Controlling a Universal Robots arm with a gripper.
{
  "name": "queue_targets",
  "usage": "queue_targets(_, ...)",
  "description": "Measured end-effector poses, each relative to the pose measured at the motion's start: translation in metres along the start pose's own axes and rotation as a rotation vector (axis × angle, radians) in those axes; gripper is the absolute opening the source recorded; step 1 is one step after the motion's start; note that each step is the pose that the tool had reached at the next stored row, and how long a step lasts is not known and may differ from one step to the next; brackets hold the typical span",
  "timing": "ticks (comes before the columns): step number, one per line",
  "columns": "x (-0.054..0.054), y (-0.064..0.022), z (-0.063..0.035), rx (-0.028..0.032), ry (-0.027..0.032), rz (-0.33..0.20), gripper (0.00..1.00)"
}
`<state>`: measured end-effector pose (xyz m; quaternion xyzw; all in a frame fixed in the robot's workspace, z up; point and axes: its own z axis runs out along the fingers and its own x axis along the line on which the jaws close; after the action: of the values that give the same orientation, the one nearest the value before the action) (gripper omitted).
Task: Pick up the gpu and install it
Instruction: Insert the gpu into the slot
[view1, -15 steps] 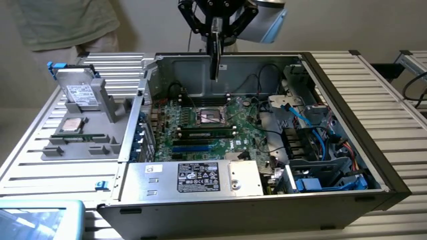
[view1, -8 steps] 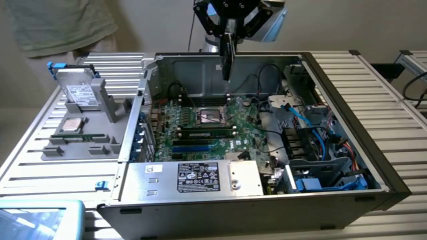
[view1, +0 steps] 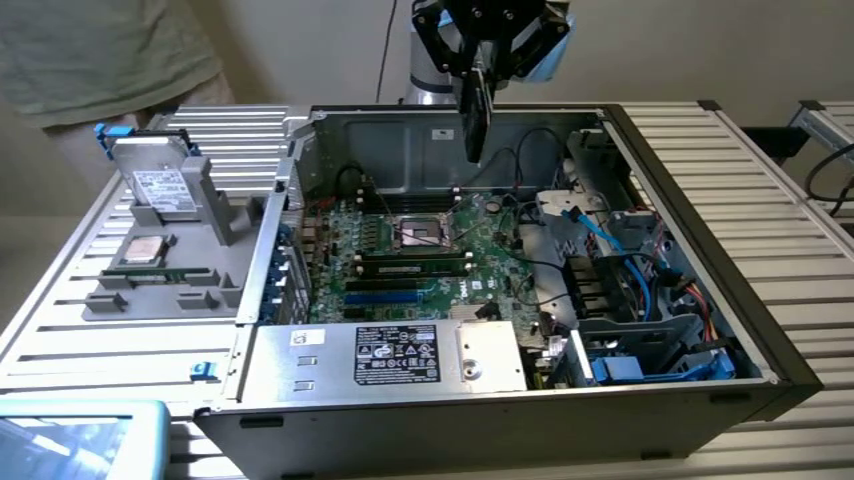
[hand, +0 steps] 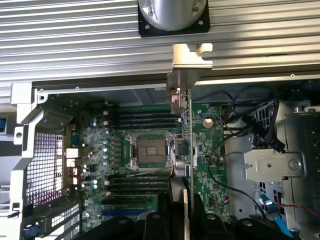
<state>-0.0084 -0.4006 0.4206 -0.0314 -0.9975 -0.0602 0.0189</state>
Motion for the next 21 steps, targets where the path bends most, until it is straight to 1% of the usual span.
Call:
queue_targets(3,0.0000,0.0000,0.0000,0.0000,0.0002,-0.002,0.29)
queue_targets(4,0.0000,0.0000,0.0000,0.0005,0.0017,-0.015,0.29)
queue_targets(13,0.0000,0.0000,0.0000,0.0065,0.0213,-0.178,0.29)
queue_targets(16,0.0000,0.0000,0.0001,0.0072,0.0278,-0.232,0.29)
queue_targets(21,0.0000,0.0000,0.0001,0.0099,0.0383,-0.322,0.29)
